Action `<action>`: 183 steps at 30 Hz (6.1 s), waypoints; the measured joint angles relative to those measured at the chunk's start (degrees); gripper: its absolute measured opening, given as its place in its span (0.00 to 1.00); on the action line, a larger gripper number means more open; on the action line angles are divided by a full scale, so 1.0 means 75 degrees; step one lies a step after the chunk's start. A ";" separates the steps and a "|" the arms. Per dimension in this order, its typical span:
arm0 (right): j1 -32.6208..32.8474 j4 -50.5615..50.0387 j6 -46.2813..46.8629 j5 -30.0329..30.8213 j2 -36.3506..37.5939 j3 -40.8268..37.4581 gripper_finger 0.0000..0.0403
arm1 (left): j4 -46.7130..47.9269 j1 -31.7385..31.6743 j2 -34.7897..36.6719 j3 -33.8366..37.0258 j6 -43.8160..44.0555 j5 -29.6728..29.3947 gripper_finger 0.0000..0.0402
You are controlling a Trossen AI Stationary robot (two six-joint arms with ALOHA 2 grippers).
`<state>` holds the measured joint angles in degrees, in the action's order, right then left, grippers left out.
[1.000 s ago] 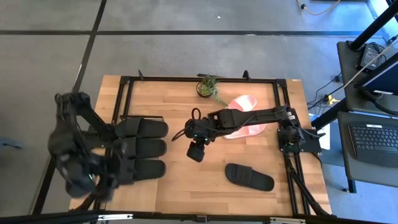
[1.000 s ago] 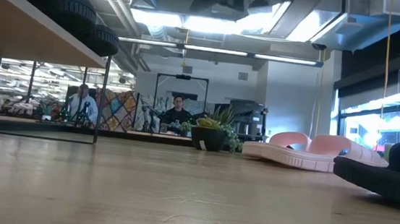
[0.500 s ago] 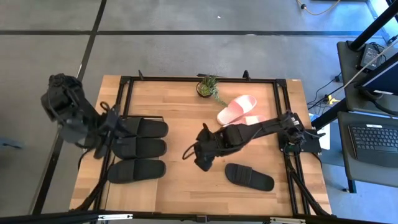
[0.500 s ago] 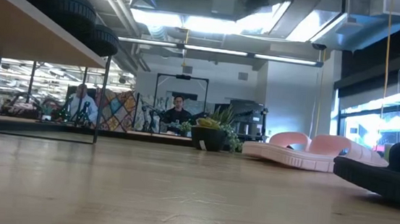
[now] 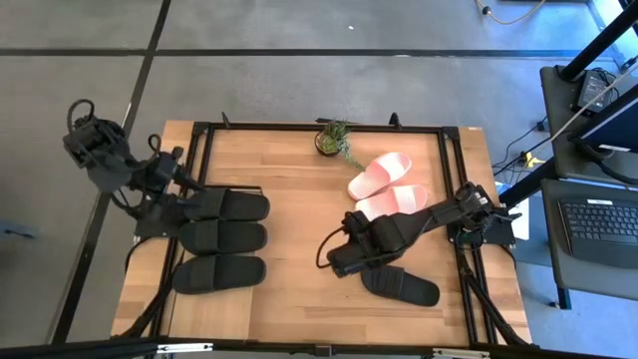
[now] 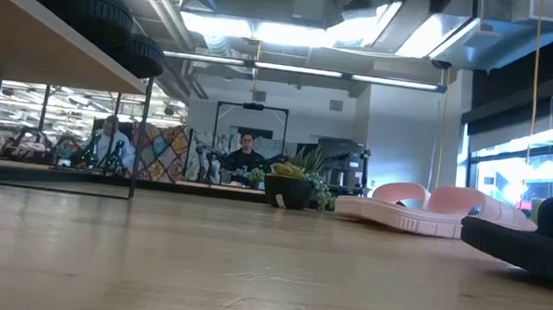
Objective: Pick and place slides into the shelf
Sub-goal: Put the black slipper on the shelf
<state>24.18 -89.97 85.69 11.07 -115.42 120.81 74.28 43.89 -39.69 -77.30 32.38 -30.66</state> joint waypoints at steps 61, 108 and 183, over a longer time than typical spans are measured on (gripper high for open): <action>0.3640 0.2843 0.6883 -0.3180 0.1956 -0.7448 0.48 | -0.3686 -0.0101 0.1105 0.2369 -0.0777 -0.2050 0.44; 0.3856 0.5465 0.6138 -0.2735 0.2793 -0.9097 0.43 | -0.3684 -0.0098 0.1102 0.2369 -0.0540 -0.2048 0.44; 0.2063 0.5992 0.3206 0.0476 0.4862 -0.9101 0.00 | -0.3677 -0.0098 0.1035 0.2364 -0.0589 -0.2045 0.44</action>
<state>39.65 -45.03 109.74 14.64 -78.96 52.56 46.70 43.16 -31.92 -59.57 27.97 -46.00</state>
